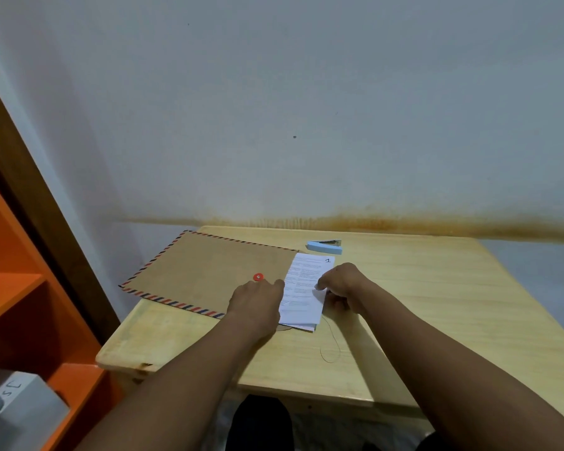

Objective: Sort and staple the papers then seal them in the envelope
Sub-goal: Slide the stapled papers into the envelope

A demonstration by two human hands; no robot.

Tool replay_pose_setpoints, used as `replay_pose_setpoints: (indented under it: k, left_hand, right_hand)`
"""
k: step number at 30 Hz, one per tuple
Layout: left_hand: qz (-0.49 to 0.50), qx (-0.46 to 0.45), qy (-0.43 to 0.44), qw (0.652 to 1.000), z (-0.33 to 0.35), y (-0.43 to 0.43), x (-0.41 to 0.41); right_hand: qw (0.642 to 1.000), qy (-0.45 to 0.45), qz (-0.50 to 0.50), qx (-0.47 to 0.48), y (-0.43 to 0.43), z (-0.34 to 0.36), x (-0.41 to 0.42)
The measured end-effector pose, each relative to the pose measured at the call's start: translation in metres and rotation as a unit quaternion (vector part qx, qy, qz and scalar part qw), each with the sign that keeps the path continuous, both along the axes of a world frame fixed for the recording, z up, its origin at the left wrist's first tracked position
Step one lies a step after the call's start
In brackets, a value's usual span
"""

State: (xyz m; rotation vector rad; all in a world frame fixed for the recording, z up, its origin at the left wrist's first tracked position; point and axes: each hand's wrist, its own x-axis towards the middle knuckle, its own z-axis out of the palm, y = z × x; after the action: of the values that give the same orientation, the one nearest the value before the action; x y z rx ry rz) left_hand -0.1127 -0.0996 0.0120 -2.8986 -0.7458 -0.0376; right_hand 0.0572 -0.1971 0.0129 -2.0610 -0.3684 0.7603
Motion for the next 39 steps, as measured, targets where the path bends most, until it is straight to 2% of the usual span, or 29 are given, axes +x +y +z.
replay_pose_setpoints:
  k: [6,12,15,19,23,26,31,39]
  left_hand:
    - [-0.007,0.029,0.041,0.999,0.007,0.001,0.006]
    - [0.014,0.020,0.011,1.000,0.022,0.002,-0.002]
    - [0.022,0.011,-0.033,0.999,0.030,0.005,-0.004]
    - [0.014,0.003,-0.071,0.997,0.040,0.005,-0.007]
    - [-0.017,0.008,-0.091,0.996,0.047,0.009,-0.011]
    - [-0.052,-0.020,-0.086,0.995,0.051,0.014,-0.017]
    - [-0.050,-0.008,-0.052,0.997,0.055,0.018,-0.027]
    - [-0.076,-0.018,-0.092,0.993,0.044,0.017,-0.029]
  right_hand:
    - [0.998,-0.025,0.055,-0.022,0.013,0.000,0.001]
    - [0.998,0.002,0.038,0.041,0.013,0.000,-0.005]
    - [0.994,0.053,-0.003,0.092,0.014,0.005,-0.006]
    - [0.973,0.175,-0.040,0.144,0.004,0.008,-0.008]
    - [0.973,0.117,-0.017,0.200,0.002,0.014,-0.012]
    - [0.971,0.079,0.009,0.224,0.006,0.028,-0.012]
    - [0.975,0.078,0.016,0.207,0.010,0.044,-0.009]
    - [0.984,0.032,0.077,0.160,0.025,0.053,-0.023]
